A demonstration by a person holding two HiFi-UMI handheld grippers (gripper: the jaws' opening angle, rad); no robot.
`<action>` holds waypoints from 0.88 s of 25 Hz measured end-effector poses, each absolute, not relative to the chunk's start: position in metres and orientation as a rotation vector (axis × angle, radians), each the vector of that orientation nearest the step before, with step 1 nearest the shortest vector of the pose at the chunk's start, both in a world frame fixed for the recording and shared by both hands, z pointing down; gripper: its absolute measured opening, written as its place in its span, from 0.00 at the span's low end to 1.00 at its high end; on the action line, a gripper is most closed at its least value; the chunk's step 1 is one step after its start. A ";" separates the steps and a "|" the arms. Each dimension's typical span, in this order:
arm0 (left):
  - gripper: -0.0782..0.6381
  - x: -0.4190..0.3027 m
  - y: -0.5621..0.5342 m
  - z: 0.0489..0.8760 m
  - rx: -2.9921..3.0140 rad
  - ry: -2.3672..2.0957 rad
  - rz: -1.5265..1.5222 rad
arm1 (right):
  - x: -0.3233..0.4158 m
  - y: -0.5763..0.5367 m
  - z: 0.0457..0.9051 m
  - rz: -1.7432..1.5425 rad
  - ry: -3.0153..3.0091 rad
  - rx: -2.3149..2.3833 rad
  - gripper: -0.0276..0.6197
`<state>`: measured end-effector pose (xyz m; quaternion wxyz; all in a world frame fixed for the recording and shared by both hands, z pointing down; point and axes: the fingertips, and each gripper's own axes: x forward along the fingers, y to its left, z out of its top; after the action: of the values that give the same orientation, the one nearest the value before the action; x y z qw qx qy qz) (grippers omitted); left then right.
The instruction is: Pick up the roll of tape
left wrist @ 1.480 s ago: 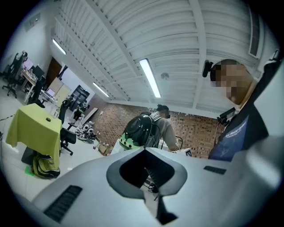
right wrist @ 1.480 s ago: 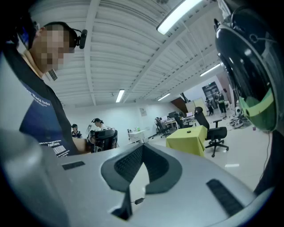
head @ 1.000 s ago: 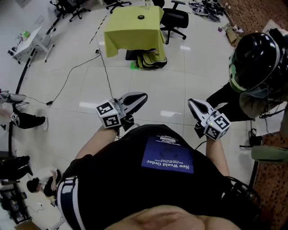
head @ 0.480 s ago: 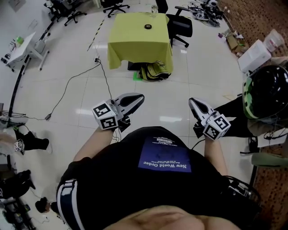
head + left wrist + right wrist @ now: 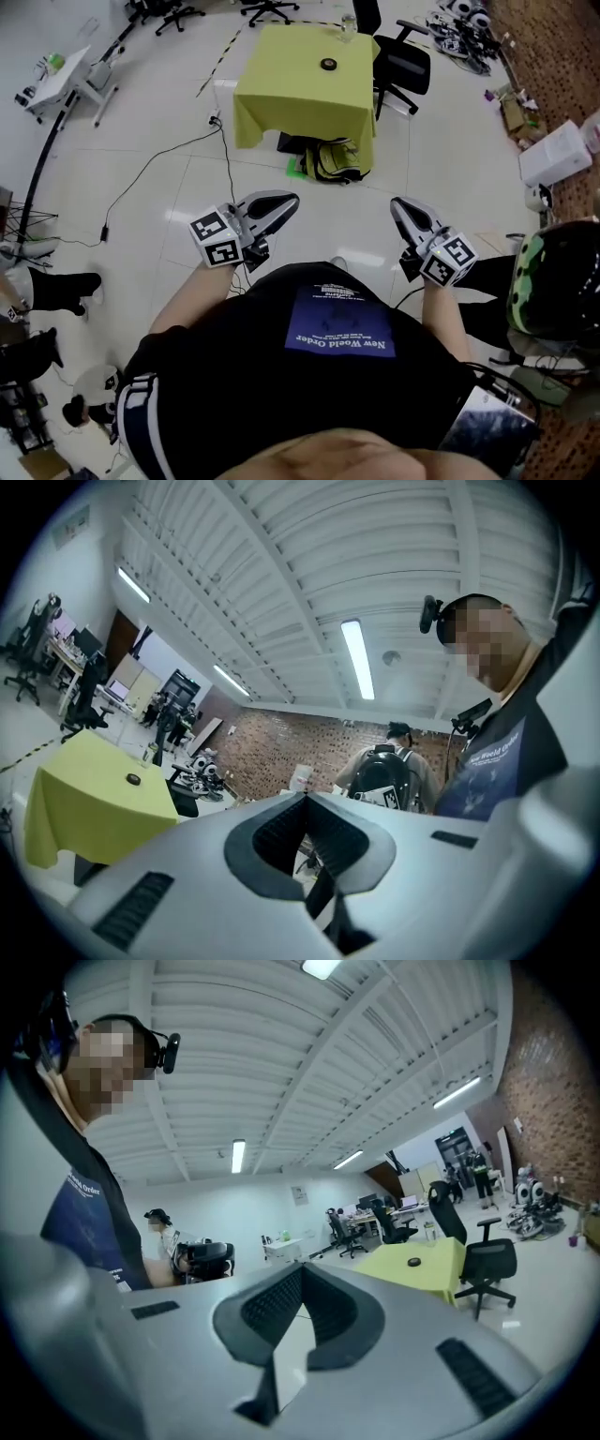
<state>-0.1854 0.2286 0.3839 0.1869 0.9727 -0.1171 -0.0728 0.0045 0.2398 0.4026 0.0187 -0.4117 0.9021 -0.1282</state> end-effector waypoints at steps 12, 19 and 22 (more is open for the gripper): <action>0.12 -0.085 0.092 0.355 2.699 -0.525 -0.281 | 0.075 0.061 0.382 -0.340 2.938 -0.992 0.02; 0.12 -0.068 0.033 0.359 2.716 -0.464 -0.277 | 0.086 0.013 0.390 -0.370 2.935 -1.034 0.02; 0.12 -0.069 -0.002 0.359 2.717 -0.382 -0.305 | 0.086 -0.013 0.390 -0.369 2.933 -1.099 0.02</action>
<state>-0.0694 -0.0021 0.3593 0.1894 0.9664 -0.1360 -0.1084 0.0864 -0.0134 0.3896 -0.0061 -0.3486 0.9299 -0.1171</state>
